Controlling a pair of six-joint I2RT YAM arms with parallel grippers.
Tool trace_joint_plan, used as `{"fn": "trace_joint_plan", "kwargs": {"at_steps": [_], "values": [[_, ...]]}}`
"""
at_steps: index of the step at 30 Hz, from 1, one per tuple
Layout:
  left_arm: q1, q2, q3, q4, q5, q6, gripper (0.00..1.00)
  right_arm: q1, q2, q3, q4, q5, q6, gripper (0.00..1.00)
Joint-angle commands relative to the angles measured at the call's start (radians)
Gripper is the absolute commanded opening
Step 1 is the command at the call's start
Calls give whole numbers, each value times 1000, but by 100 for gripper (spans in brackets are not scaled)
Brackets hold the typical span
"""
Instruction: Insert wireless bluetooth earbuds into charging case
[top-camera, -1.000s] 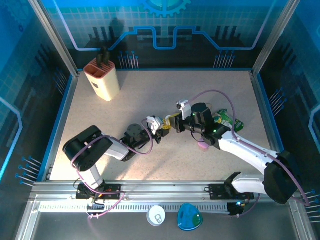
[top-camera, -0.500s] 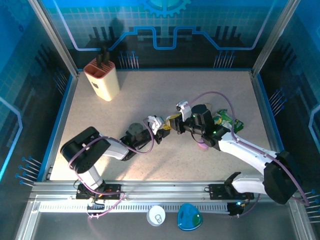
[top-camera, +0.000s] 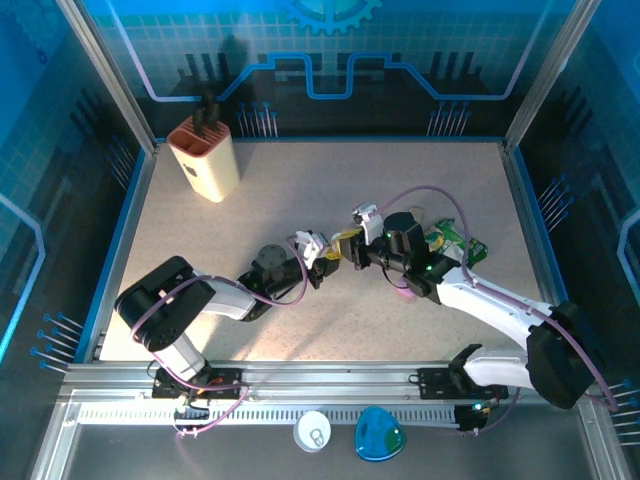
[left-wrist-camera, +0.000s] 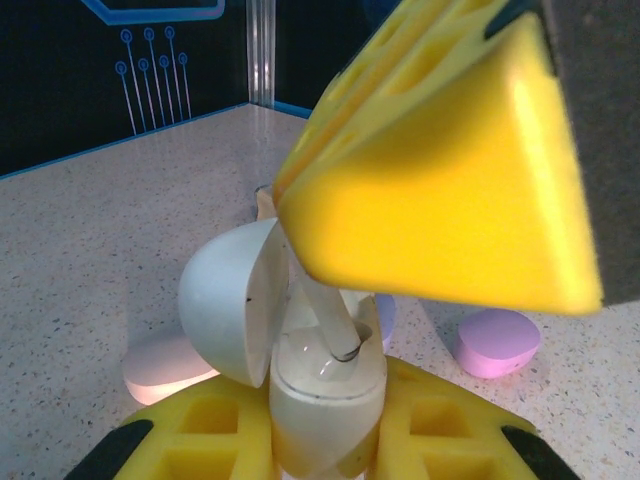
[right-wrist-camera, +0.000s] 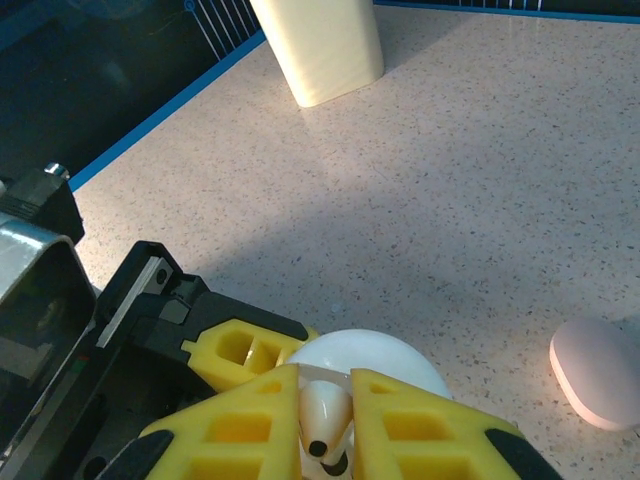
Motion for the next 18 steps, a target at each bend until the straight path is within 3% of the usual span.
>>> {"fn": "trace_joint_plan", "kwargs": {"at_steps": [1, 18], "values": [[-1, -43, 42, 80, -17, -19, 12, 2, -10, -36, -44, 48, -28, 18], [0, -32, 65, 68, -31, -41, 12, 33, 20, -44, -32, -22, -73, 19]]}}
